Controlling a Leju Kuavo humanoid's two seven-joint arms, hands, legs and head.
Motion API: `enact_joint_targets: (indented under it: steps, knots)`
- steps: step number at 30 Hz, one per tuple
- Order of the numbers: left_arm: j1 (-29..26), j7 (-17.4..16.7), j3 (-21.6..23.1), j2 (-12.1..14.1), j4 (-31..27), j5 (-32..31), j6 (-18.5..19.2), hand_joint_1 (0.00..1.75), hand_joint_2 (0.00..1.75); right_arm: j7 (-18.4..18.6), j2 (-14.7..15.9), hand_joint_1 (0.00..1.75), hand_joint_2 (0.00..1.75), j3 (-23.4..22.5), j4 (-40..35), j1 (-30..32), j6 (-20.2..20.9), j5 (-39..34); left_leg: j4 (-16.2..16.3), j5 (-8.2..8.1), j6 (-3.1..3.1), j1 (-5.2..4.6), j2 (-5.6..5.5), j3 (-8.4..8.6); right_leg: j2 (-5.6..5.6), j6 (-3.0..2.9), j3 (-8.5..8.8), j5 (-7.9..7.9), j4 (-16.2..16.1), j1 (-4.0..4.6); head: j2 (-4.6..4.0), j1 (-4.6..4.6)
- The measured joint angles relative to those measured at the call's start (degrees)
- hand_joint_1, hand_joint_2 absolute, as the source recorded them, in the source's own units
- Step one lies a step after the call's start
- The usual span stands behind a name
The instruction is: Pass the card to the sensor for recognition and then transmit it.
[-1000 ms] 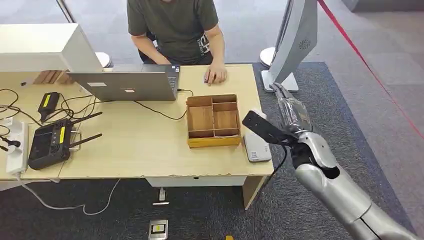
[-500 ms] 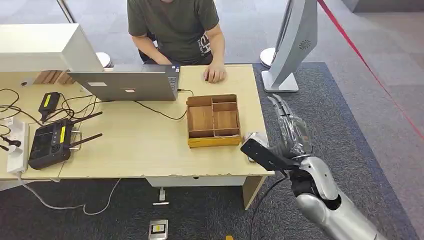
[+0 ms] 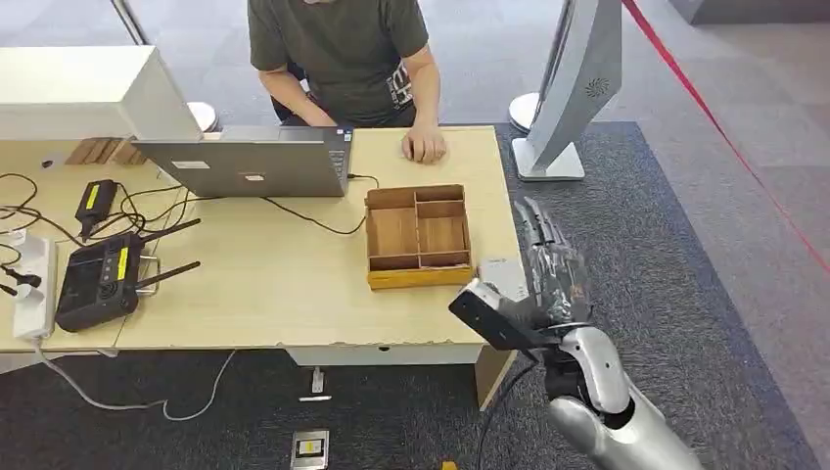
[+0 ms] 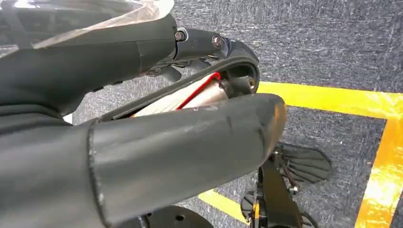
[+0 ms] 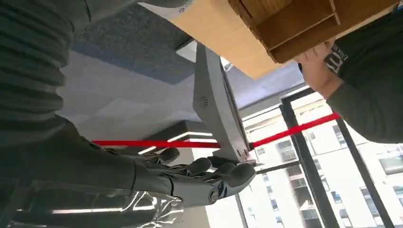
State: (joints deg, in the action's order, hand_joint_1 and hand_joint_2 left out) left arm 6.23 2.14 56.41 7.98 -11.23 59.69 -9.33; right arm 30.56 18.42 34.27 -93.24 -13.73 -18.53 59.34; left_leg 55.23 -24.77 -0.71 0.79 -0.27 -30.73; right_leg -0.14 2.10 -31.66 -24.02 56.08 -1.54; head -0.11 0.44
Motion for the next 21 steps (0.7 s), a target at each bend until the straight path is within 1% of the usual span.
enact_joint_targets:
  steps: [5, 6, 11, 15, 21]
  knots:
    - [0.08, -0.26, 0.0, -0.11, 0.0, 0.13, 0.02, 0.0, 0.0, -0.77, -2.43, 0.0, 1.75, 0.15, 3.15, -1.32, 2.03, 2.05, 0.0, 0.01, 0.0, 0.0, 0.02, 0.01, 0.0, 0.0, 0.01, 0.0, 0.01, 0.0, 0.0, 0.0]
    - [0.07, -0.48, 0.0, -0.15, 0.0, 0.13, -0.11, 0.0, 0.0, -0.59, -3.39, 0.0, 1.75, 0.22, 4.57, -2.04, 3.02, 3.37, 0.0, 0.01, 0.0, 0.0, 0.02, 0.01, 0.0, 0.0, 0.0, 0.0, 0.01, 0.0, 0.0, 0.0]
    - [0.06, -0.79, 0.0, -0.2, 0.0, 0.11, -0.31, 0.0, 0.0, 1.62, -4.74, 0.0, 1.75, 0.39, 6.9, -3.14, 4.89, 7.23, 0.0, 0.01, 0.0, 0.0, 0.01, 0.0, 0.0, 0.0, 0.0, 0.0, 0.01, 0.0, 0.0, 0.0]
    - [0.1, -0.83, 0.0, -0.24, 0.0, 0.13, -0.33, 0.0, 0.0, 2.58, -6.16, 0.0, 1.75, 0.59, 9.97, -4.5, 6.18, 7.78, 0.0, 0.01, 0.0, 0.0, 0.01, 0.02, 0.0, 0.0, -0.01, 0.0, 0.01, 0.0, 0.0, -0.02]
    - [0.05, -0.83, 0.0, -0.26, 0.0, 0.13, -0.31, 0.0, 0.0, 3.08, -7.67, 0.0, 1.75, 0.76, 12.78, -5.59, 6.75, 7.95, 0.0, 0.01, 0.0, 0.0, 0.01, 0.01, 0.0, 0.0, -0.01, 0.0, 0.01, 0.0, 0.0, 0.02]
